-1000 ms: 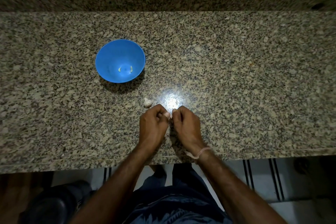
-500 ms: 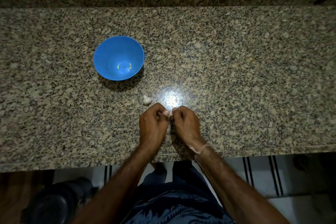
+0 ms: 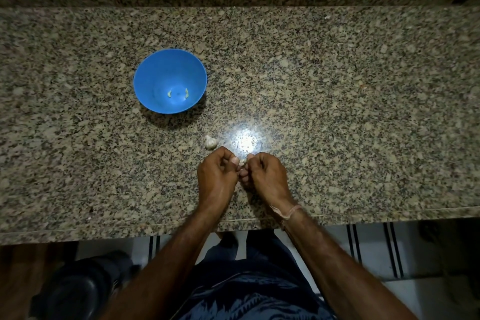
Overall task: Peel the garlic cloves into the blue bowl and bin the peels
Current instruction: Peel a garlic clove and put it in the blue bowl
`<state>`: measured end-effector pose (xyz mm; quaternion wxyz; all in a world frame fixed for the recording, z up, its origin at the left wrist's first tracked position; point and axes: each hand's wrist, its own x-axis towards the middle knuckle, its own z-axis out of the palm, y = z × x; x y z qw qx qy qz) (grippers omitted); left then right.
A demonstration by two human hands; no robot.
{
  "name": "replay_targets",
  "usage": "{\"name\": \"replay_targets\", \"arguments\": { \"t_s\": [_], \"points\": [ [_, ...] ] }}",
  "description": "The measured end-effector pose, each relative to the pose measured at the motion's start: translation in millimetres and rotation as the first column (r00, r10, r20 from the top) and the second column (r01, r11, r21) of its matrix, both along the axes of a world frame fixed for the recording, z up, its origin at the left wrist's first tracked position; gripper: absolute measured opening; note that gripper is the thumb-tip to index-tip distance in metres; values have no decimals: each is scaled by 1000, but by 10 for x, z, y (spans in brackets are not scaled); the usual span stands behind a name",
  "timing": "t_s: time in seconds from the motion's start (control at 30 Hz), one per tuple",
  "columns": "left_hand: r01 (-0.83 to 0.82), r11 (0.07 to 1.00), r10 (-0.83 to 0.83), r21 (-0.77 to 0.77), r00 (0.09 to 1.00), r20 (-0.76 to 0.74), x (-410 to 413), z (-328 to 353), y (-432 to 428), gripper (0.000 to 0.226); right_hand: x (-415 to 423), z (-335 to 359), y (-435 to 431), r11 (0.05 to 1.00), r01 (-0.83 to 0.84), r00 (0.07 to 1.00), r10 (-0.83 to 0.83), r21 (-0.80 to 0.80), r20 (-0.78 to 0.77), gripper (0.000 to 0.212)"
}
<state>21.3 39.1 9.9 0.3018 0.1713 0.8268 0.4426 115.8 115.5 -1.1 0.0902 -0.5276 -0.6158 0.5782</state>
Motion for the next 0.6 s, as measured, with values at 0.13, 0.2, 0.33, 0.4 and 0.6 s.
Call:
{"name": "replay_targets", "arguments": {
  "t_s": [0.13,0.2,0.33,0.4,0.6],
  "points": [
    [54,998,-56,-20,991,-124,-35,-26,-22,16,21,-16,27,987,-77,992,62,140,107,34],
    [94,994,-103,-53,977,-186,-54,-51,-30,17,24,16,47,959,-166,973,121,231,194,30],
    [143,986,-159,-81,959,-233,-51,-40,-12,18,57,13,75,919,-218,957,136,327,258,30],
    [168,983,-182,-76,951,-250,-51,-42,-10,18,82,-8,84,907,-242,955,160,345,248,21],
    [226,973,-228,-39,930,-288,-55,-16,-30,19,95,98,77,905,-215,975,219,368,30,11]
  ]
}}
